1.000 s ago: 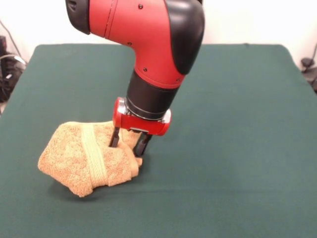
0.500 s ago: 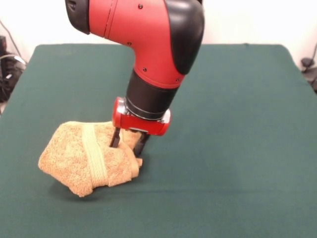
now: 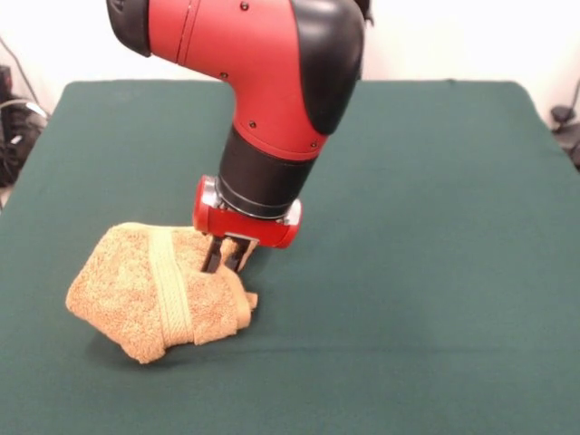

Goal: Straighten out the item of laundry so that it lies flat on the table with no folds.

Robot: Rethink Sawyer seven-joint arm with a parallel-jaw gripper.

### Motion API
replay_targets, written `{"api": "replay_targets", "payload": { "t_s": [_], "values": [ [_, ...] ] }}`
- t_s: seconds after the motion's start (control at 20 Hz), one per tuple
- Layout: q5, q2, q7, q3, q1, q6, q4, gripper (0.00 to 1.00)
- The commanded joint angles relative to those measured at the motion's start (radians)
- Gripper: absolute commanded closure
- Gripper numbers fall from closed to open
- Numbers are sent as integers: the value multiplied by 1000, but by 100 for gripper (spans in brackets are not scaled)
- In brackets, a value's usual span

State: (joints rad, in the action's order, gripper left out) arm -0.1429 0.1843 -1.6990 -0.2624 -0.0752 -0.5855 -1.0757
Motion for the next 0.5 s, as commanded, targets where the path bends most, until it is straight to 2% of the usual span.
{"api": "replay_targets", "payload": {
  "t_s": [0.05, 0.3, 0.5],
  "values": [
    [20, -138, -141, 107, 9, 11, -12, 100],
    [25, -127, -101, 128, -9, -28, -13, 100],
    [26, -101, -19, 173, -53, -73, -32, 100]
  ]
}}
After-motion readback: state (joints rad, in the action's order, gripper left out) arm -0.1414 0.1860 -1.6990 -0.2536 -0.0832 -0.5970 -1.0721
